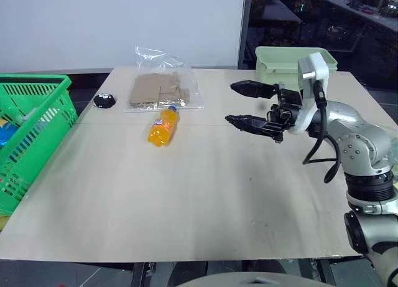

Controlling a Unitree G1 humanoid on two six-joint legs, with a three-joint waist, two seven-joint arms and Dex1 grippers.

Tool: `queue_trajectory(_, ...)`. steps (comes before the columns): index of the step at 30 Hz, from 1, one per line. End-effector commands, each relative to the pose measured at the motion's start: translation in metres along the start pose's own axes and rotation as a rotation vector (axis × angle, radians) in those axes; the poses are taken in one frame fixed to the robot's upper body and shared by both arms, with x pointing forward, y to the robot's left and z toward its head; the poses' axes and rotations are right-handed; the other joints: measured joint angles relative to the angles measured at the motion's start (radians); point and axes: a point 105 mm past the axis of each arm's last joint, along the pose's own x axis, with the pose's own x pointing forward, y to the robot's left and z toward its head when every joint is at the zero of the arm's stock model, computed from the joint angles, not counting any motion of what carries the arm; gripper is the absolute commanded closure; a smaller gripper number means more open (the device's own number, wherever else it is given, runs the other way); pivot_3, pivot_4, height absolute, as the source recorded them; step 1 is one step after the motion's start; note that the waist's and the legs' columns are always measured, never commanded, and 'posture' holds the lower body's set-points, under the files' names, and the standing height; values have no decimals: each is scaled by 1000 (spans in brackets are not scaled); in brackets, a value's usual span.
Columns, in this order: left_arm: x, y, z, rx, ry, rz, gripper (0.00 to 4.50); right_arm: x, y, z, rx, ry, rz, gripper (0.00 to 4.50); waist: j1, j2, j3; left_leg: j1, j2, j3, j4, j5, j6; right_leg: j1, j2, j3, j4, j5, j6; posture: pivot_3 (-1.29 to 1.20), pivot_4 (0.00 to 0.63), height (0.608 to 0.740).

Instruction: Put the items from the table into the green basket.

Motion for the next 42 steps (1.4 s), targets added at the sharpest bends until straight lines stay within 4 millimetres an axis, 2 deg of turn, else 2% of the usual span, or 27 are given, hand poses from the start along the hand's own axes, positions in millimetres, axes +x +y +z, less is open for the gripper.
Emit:
queue_trajectory(1,0,20,10,-27,-35,78,1012,-3,2,12,-44,-20,-5,0,0,-1,-1,0,0,0,0,0,0,0,0,0,0,0,0,131,0,740)
queue_trajectory(5,3,25,31,-91,-115,98,1012,-5,1,13,-49,-21,-18,0,-1,-4,-3,0,0,0,0,0,0,0,0,0,0,0,0,124,0,740)
queue_trajectory(7,3,26,50,-243,-200,104,1012,-6,1,13,-50,-21,-24,0,1,-3,-4,1,0,0,0,0,0,0,0,0,1,0,0,115,0,740)
queue_trajectory(10,3,15,97,-564,-378,17,1012,-10,0,11,-60,-9,-42,0,2,-4,-6,1,0,0,0,1,-1,1,0,0,1,0,-1,103,0,740)
queue_trajectory(11,0,8,112,-625,-421,-32,1012,-11,-1,11,-64,-8,-48,0,2,-4,-6,1,0,-1,1,1,-1,1,0,-1,1,1,-1,103,0,740)
queue_trajectory(13,-9,-26,145,-738,-466,-199,1012,-17,-1,12,-84,-7,-63,0,-3,-4,-6,0,0,-1,2,1,-2,1,0,-1,1,2,-2,77,0,740)
queue_trajectory(15,-30,-60,179,-912,-512,-371,1012,-26,-2,8,-86,14,-96,0,-12,-3,-7,-1,0,-1,4,1,-1,2,-1,-1,1,2,-2,77,0,740)
queue_trajectory(17,-50,-83,200,-1019,-520,-486,1012,-35,-4,1,-79,41,-135,0,-27,-4,-7,-2,-1,-1,6,1,-1,2,-2,-1,1,2,-2,65,0,740)
queue_trajectory(19,-67,-110,214,-1056,-493,-580,1012,-47,-4,-11,-70,91,-183,0,-47,-4,-8,-2,0,-2,7,1,-1,2,-1,-1,2,2,-2,51,0,740)
queue_trajectory(22,-81,-146,224,-1048,-415,-667,1012,-62,-2,-28,-65,173,-222,0,-73,-3,-8,-2,1,-2,8,1,-1,2,0,-1,2,3,-3,32,0,740)
queue_trajectory(25,-83,-180,221,-923,-309,-687,1012,-71,1,-39,-48,220,-236,0,-90,-1,-8,0,1,-2,8,1,-1,3,1,0,3,3,-4,16,0,740)
queue_trajectory(30,-79,-206,225,-896,-240,-654,1012,-77,2,-47,-41,239,-262,0,-103,1,-7,14,1,-1,8,1,-1,16,2,1,0,2,-3,-15,0,740)
queue_trajectory(31,-78,-209,227,-897,-235,-651,1012,-77,2,-47,-41,237,-265,0,-104,1,-7,16,1,-1,8,1,-1,19,2,1,-2,0,0,-20,0,740)
queue_trajectory(35,-75,-207,233,-889,-254,-605,1012,-79,4,-48,-38,238,-283,0,-104,1,-7,15,0,-1,9,1,-1,19,1,2,-3,0,0,-29,0,740)
queue_trajectory(42,-61,-206,229,-858,-249,-553,1012,-81,4,-50,-38,241,-299,0,-108,1,-7,15,0,-1,8,1,-1,19,1,2,-4,2,-3,-32,0,740)
